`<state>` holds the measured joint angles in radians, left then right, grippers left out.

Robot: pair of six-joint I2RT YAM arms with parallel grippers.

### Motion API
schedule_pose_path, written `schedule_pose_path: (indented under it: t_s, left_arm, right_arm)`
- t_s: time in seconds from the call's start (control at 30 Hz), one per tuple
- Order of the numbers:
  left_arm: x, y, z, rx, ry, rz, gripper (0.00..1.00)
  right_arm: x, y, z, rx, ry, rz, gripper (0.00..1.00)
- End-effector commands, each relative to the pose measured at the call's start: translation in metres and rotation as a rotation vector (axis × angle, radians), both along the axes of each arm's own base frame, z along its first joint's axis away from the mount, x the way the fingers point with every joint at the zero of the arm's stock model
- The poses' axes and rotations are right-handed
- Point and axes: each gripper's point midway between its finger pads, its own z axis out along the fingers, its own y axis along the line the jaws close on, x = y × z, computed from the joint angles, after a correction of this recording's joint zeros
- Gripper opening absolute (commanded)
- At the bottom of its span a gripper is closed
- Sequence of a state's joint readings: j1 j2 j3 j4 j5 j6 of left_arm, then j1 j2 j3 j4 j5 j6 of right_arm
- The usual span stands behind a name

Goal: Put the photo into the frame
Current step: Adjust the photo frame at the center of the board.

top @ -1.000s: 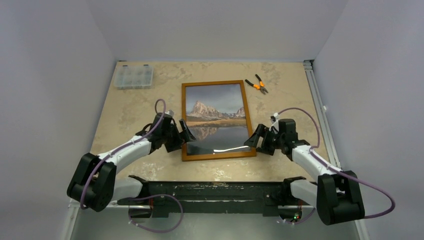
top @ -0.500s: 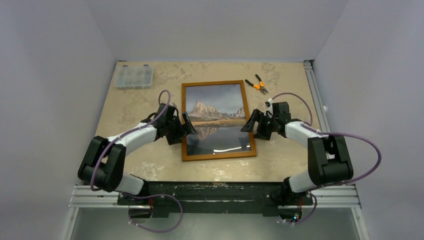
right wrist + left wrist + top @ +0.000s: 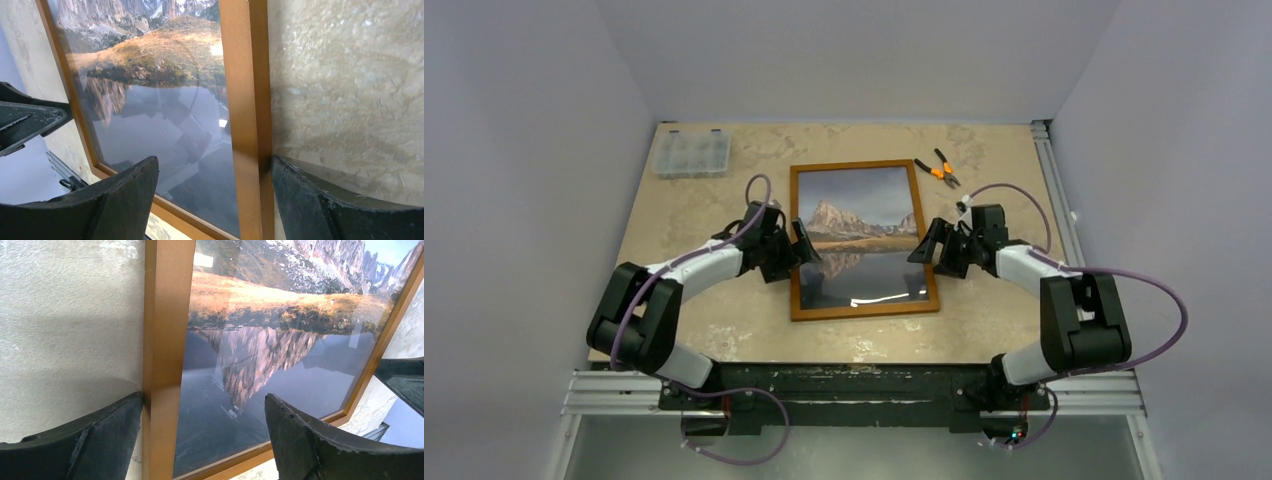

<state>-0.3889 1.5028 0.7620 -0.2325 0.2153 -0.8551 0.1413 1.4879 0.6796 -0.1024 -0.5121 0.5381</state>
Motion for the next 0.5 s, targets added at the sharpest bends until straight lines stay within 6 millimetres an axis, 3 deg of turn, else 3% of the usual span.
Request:
schedule_pose_path:
  t_s: [0.0, 0.27, 0.47]
  left_arm:
    - [-0.023, -0.021, -0.019, -0.028, 0.050, -0.046, 0.89]
    - [-0.040, -0.047, -0.021, -0.050, 0.059, -0.076, 0.88]
    - [-0.054, -0.056, -0.019, -0.053, 0.057, -0.080, 0.88]
  right_arm:
    - [-0.026, 0.008, 0.004, 0.047, 0.025, 0.045, 0.80]
    - [-0.047, 0.003, 0.005, 0.038, 0.016, 0.046, 0.80]
    - [-0.051, 0.000, 0.004, 0.023, 0.010, 0.046, 0.80]
